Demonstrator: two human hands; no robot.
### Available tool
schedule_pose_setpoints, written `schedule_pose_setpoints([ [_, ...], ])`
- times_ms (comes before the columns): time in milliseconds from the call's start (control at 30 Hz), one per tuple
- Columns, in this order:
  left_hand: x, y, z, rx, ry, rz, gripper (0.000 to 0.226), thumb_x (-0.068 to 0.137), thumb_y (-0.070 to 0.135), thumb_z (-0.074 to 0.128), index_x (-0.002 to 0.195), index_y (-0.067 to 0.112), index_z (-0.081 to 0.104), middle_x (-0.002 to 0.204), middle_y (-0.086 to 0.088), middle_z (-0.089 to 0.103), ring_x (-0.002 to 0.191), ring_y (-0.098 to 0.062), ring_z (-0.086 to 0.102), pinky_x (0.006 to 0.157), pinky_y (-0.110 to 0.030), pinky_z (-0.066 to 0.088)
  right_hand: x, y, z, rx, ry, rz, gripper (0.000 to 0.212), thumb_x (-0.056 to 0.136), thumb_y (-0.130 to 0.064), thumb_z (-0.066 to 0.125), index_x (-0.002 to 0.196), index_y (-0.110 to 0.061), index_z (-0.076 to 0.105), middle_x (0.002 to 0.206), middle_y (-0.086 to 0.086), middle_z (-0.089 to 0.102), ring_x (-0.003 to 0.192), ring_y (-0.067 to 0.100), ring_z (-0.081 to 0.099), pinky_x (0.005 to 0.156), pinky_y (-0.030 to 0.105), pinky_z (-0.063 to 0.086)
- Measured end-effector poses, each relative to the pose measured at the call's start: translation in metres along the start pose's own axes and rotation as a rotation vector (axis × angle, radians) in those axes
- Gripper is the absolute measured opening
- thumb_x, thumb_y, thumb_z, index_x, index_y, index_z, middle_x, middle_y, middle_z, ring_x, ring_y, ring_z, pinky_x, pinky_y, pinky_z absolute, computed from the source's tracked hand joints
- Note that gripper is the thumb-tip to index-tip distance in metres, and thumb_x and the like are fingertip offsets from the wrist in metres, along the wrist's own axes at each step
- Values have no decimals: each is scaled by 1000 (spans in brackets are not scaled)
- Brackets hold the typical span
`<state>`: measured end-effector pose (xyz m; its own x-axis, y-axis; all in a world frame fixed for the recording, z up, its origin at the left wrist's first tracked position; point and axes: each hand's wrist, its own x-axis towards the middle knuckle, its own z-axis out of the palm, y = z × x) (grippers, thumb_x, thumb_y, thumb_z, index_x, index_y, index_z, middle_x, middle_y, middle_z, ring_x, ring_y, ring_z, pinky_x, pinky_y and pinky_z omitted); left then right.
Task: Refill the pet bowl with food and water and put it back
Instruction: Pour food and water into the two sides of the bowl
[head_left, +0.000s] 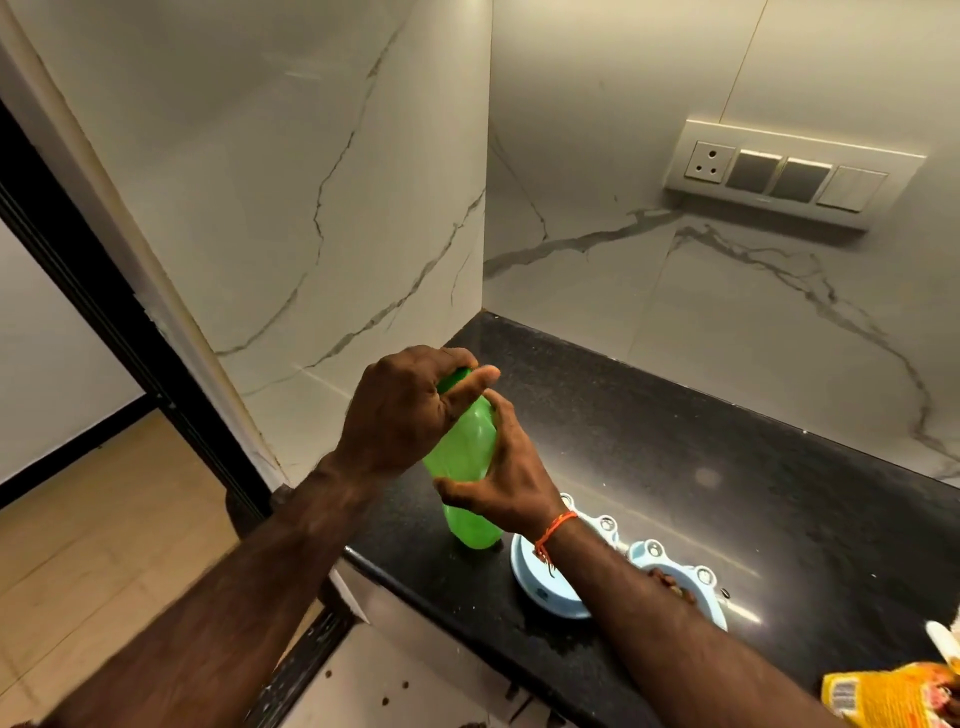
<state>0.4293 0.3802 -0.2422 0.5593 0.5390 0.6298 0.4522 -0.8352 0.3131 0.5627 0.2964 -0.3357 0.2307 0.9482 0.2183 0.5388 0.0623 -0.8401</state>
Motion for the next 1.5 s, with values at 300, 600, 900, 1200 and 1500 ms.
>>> schedule_pose_setpoints([
  [300,20,23,-6,195,47,-352,57,89,74,46,92,21,67,78,3,65,68,-13,58,60,-24,46,-5,-11,-22,-217,224,-128,114,57,-46,94,148,-36,25,135,-4,43,118,19,48,97,47,51],
  [600,49,38,-50,-252,-688,-224,43,84,5,70,113,37,70,136,7,54,123,-12,52,97,-23,48,-14,-11,-52,-303,235,-129,108,57,-56,81,149,-37,27,134,-4,44,116,19,48,92,49,51],
  [900,60,49,-32,163,-410,-435,80,75,89,23,69,19,61,67,-5,63,65,-23,63,65,-31,50,-26,-13,-69,-335,253,-144,111,57,-52,85,150,-36,27,135,-5,44,117,18,47,92,46,52],
  [1200,57,42,-41,-399,-725,-106,50,85,20,75,129,36,59,122,9,57,108,-10,59,86,-25,55,-32,-14,-82,-360,255,-76,110,54,-57,80,148,-38,29,133,-7,44,116,18,48,91,49,51],
  [1500,60,46,-32,141,-410,-399,80,76,87,26,83,16,62,77,-3,66,72,-24,64,62,-30,44,-38,-12,-76,-354,241,-32,113,53,-58,81,150,-40,26,135,-9,43,119,18,47,95,48,51],
])
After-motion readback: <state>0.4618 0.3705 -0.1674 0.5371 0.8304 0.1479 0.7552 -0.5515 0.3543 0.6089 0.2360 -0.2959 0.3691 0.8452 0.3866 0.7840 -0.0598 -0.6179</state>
